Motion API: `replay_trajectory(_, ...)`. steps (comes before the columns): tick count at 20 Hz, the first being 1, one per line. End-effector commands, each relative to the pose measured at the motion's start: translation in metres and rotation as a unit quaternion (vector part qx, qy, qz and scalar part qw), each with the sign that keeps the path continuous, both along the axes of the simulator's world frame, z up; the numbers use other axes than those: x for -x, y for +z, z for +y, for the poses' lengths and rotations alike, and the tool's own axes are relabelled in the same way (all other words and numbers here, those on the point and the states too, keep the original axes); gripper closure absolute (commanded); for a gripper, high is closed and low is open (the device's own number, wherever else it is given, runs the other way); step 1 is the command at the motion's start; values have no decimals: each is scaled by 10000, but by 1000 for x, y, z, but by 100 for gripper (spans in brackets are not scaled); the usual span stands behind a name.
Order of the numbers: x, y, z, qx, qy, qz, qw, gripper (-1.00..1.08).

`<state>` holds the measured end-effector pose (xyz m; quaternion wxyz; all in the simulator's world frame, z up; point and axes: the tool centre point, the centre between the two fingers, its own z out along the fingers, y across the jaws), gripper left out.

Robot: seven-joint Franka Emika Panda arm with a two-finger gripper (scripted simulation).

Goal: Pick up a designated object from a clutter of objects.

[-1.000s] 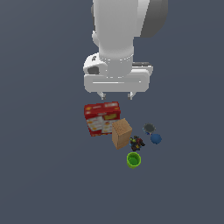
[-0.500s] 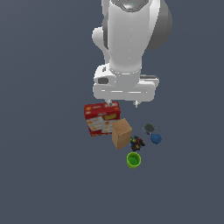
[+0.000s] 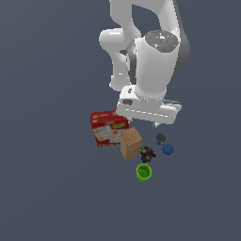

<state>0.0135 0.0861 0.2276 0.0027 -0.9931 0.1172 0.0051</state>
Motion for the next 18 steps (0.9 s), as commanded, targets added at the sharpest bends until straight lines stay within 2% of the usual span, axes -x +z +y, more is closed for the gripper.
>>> replay_trajectory(1, 1, -16, 13, 22, -182, -7, 9998, -92)
replay_trajectory(9, 9, -66, 54, 68, -737, -27, 9973, -92)
replay_trajectory(18, 29, -120, 99, 72, -1335, -44, 9910, -92)
